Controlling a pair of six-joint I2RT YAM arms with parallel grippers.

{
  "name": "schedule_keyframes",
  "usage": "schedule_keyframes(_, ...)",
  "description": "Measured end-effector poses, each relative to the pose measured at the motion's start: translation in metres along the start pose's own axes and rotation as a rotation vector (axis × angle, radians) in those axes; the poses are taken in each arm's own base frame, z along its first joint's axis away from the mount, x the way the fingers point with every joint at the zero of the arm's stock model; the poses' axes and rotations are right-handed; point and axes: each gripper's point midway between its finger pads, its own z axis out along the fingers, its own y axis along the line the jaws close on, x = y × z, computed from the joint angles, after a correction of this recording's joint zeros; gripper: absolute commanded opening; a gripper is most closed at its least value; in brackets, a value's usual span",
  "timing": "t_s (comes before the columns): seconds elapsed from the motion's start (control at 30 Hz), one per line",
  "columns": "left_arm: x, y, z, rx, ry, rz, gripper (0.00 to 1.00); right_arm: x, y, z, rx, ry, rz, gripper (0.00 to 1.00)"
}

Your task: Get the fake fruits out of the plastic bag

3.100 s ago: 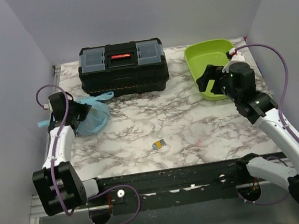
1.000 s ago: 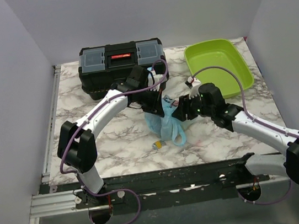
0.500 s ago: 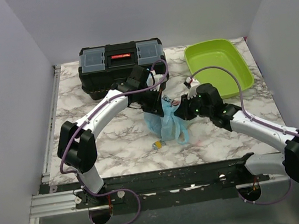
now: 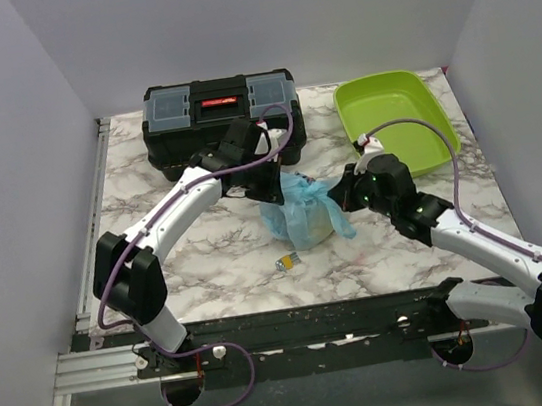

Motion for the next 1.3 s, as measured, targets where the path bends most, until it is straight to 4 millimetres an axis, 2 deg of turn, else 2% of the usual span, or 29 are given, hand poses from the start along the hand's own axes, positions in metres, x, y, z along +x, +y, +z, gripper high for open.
schedule_keyframes(0.13,0.002,0.0,-0.005,-0.012,0.001,-0.008,0.26,0.006,-0.003,-0.001,0.003,0.006,0.001,0.01)
schedule_keyframes(0.2,0.003,0.0,-0.011,-0.019,-0.004,-0.012,0.41,0.012,-0.006,-0.002,0.006,0.018,-0.002,0.01)
schedule_keyframes(0.4,-0.011,-0.013,-0.033,-0.003,-0.069,0.015,0.65,0.016,-0.003,-0.002,-0.012,0.032,-0.01,0.01)
schedule_keyframes(0.6,-0.051,-0.035,-0.051,-0.008,-0.154,0.082,0.66,0.012,0.001,-0.008,-0.034,0.015,-0.01,0.01)
schedule_keyframes(0.7,-0.074,-0.045,-0.047,-0.047,-0.192,0.14,0.66,0.008,0.003,-0.011,-0.041,0.0,-0.01,0.01)
schedule_keyframes(0.77,-0.082,-0.053,-0.038,-0.072,-0.194,0.182,0.66,0.007,0.004,-0.012,-0.045,-0.004,-0.01,0.01)
schedule_keyframes(0.9,-0.083,-0.054,-0.015,-0.112,-0.149,0.216,0.67,0.005,0.005,-0.013,-0.052,-0.008,-0.009,0.01)
schedule_keyframes(1.03,-0.073,-0.045,0.008,-0.139,-0.084,0.228,0.67,0.004,0.006,-0.015,-0.056,-0.015,-0.01,0.01)
schedule_keyframes(1.17,-0.066,-0.038,0.016,-0.161,-0.048,0.226,0.61,0.004,0.006,-0.016,-0.057,-0.017,-0.01,0.01)
schedule_keyframes(1.3,-0.064,-0.037,0.017,-0.172,-0.04,0.235,0.61,0.004,0.006,-0.016,-0.057,-0.018,-0.01,0.01)
